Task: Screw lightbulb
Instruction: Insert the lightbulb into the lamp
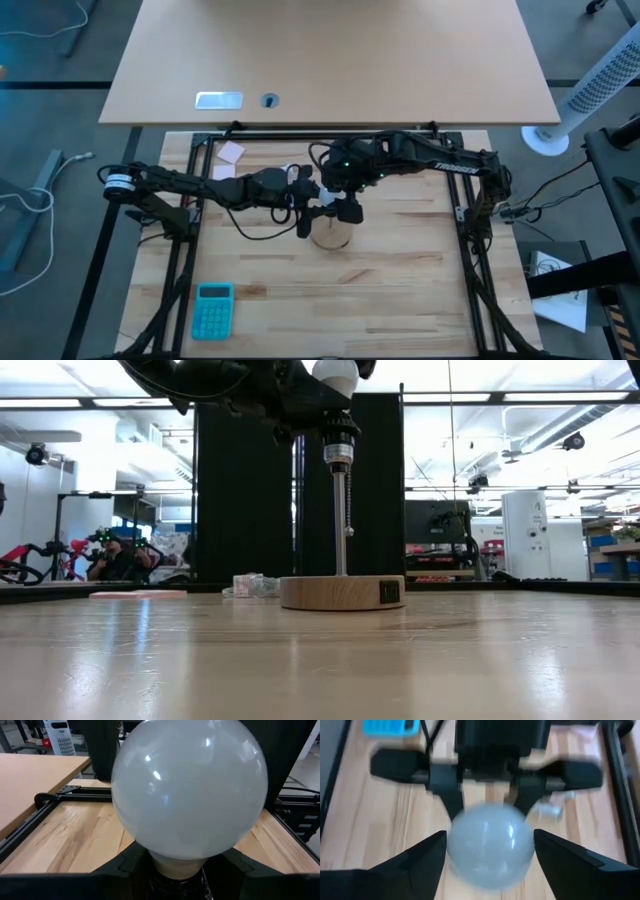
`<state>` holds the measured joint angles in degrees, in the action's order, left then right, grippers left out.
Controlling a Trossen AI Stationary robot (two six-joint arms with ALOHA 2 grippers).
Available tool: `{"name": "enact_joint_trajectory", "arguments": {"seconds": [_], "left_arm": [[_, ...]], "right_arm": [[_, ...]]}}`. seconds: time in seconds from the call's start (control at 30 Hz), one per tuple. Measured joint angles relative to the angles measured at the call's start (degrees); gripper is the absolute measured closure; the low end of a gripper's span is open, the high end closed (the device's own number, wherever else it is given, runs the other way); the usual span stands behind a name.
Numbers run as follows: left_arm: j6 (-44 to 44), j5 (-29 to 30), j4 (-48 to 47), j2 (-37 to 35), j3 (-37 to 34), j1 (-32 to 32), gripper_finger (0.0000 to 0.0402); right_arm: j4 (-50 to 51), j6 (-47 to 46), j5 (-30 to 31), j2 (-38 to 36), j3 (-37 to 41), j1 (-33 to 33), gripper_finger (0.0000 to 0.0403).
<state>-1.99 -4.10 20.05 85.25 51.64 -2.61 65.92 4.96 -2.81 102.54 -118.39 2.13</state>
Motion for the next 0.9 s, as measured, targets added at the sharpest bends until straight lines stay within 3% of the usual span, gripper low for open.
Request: {"name": "enact_joint_trajectory", "arguments": {"seconds": [0.3, 0.9], "left_arm": [[-0.01, 0.0, -0.07, -0.02, 0.0, 0.0, 0.0255], [-0.01, 0.0, -0.04, -0.02, 0.0, -0.03, 0.0255]], "right_arm": [[1.09, -1.47, -0.04, 0.04, 0.5, -0.13, 0.0071], [1.46, -3.81, -0.07, 0.02, 2.4, -0.13, 0.0116]]}}
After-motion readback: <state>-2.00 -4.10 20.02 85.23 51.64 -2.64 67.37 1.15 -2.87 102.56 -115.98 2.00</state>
